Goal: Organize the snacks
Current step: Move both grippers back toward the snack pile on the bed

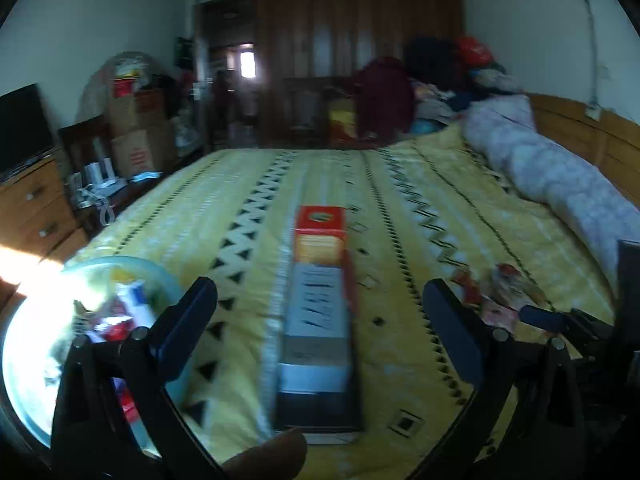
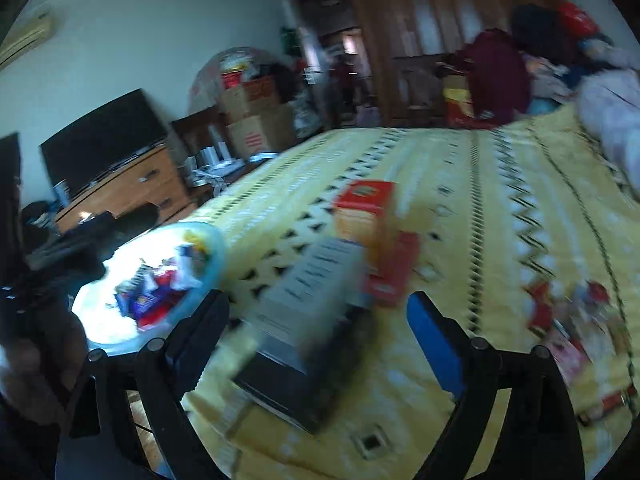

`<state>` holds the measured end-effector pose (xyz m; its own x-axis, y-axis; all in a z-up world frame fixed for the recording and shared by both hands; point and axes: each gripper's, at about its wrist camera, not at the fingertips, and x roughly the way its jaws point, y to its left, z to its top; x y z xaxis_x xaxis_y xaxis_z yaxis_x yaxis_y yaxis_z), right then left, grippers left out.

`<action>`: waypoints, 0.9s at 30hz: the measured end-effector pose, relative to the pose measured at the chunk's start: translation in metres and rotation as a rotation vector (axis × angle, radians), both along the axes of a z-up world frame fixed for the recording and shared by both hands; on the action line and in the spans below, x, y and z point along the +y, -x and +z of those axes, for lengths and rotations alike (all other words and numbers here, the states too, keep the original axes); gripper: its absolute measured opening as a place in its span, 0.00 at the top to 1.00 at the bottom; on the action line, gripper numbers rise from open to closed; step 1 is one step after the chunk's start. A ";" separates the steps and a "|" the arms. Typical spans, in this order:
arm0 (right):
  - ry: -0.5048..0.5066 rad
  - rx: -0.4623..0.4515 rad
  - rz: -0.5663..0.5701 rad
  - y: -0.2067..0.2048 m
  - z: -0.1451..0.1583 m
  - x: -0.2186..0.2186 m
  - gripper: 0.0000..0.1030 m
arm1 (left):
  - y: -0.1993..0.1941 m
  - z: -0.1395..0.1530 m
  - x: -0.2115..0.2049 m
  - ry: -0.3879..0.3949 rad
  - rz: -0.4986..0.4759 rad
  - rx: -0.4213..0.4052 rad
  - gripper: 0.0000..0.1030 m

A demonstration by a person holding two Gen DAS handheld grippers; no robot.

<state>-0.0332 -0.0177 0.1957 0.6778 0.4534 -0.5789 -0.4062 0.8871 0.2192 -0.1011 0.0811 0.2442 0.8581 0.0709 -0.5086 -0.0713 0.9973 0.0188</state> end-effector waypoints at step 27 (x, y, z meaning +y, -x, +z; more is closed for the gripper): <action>0.152 0.161 -0.167 -0.052 -0.191 -0.175 0.00 | -0.113 -0.244 -0.076 0.033 0.021 0.401 0.00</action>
<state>0.0187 -0.1930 0.0043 0.6297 0.2431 -0.7378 -0.2227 0.9664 0.1284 0.0115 0.0055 0.0007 0.5893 0.0641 -0.8054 -0.0853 0.9962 0.0169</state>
